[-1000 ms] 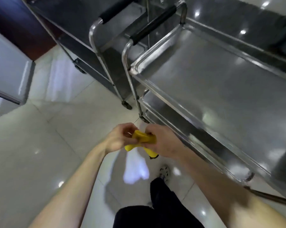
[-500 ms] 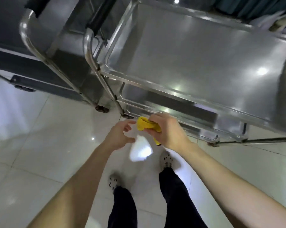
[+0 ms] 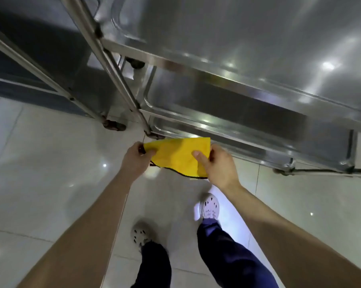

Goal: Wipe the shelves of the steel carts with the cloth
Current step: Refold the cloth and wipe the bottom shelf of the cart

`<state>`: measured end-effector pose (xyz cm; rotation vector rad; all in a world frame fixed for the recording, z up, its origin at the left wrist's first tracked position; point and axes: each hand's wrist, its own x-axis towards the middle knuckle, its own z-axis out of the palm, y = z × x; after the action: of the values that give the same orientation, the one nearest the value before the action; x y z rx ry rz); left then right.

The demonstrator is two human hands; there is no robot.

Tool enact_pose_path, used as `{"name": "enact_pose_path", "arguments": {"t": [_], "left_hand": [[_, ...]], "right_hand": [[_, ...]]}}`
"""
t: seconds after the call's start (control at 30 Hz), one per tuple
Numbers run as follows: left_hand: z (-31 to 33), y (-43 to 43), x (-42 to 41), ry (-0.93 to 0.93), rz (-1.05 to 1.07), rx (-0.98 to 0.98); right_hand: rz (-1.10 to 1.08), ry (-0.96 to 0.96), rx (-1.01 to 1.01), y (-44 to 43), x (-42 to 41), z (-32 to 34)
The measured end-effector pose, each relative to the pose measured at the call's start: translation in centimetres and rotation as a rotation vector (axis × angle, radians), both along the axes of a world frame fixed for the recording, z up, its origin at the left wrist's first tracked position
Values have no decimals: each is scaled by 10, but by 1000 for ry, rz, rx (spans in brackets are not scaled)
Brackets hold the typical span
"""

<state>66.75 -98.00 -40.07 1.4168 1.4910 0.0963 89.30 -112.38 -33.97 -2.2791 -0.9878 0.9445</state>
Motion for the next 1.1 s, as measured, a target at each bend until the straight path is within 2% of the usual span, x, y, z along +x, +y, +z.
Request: {"name": "enact_pose_path", "arguments": {"t": [0.07, 0.17, 0.3, 0.4, 0.53, 0.67, 0.73, 0.83, 0.87, 0.97, 1.03, 1.1], "left_hand": [[-37, 7, 11, 16, -2, 29], [-80, 10, 23, -85, -27, 128], [-147, 17, 40, -78, -174, 260], [-194, 28, 51, -48, -335, 241], [-243, 49, 67, -64, -447, 270], [-283, 86, 100, -105, -482, 484], [-296, 102, 115, -118, -500, 524], [-317, 105, 107, -170, -449, 477], [-326, 101, 96, -202, -383, 492], [-345, 87, 56, -236, -57, 482], [-340, 91, 30, -230, 121, 524], [-323, 108, 19, -259, 204, 550]], "right_hand": [[-42, 7, -51, 5, 5, -47], [-90, -10, -110, 11, 11, -109], [-112, 26, -167, 16, 18, -191], [-137, 40, -184, 19, 23, -241], [-142, -7, -94, 33, 33, -289], [-238, -143, 153, 64, 54, -331], [-192, -241, 164, 83, 67, -356], [56, -470, -182, 97, 68, -392], [90, -543, -227, 98, 63, -401], [112, -669, -124, 100, 42, -413], [133, -638, -64, 108, 27, -412], [124, -589, -77, 121, 16, -408]]}}
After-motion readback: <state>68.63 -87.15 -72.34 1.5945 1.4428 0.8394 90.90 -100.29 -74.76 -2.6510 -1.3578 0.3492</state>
